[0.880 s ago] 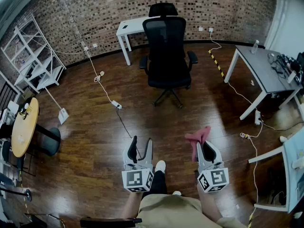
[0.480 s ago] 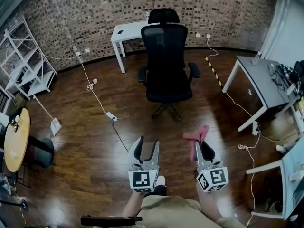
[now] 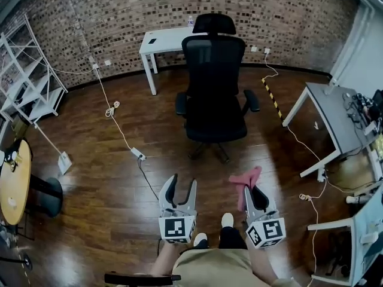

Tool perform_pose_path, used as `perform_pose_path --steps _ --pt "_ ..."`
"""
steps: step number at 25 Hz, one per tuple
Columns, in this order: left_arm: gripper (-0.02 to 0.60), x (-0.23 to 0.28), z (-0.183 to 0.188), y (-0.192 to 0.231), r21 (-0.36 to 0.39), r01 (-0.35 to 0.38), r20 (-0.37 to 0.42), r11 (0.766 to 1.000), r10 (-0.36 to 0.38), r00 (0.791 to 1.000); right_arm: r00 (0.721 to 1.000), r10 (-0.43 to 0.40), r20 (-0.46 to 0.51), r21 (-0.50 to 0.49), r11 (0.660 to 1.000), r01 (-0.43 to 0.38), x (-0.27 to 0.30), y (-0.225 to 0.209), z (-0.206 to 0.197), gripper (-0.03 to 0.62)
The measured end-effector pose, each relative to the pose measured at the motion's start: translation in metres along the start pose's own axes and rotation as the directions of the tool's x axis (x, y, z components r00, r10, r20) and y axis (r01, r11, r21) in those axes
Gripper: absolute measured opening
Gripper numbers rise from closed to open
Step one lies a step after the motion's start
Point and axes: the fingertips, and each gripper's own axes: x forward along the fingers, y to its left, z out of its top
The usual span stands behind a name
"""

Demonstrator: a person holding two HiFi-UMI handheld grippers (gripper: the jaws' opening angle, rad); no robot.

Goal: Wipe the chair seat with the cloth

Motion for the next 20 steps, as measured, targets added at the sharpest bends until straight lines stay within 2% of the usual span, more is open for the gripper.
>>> perform_pose_path --steps 3,8,15,20 --pt "0.192 0.03 -0.012 0.012 -0.026 -0.02 -0.021 0.999 0.019 1.0 1.0 0.021 -0.002 0.001 1.0 -0.021 0.032 -0.013 0.001 0.08" --pt "0.192 0.091 -0.016 0.023 -0.001 -0.062 -0.024 0.998 0.062 0.998 1.0 0.027 -0.003 0.043 0.999 -0.027 0.089 -0.062 -0.005 0.08" --pt "0.187 0.206 0.01 0.032 0.015 -0.134 0.021 0.991 0.134 0.991 0.995 0.08 0.051 0.038 0.996 -0.082 0.195 -0.146 0.031 0.08" --pt "0.187 0.266 0.005 0.028 0.036 -0.139 0.001 0.99 0.139 0.99 0.984 0.143 0.11 0.137 0.978 -0.157 0.25 -0.18 0.036 0.08"
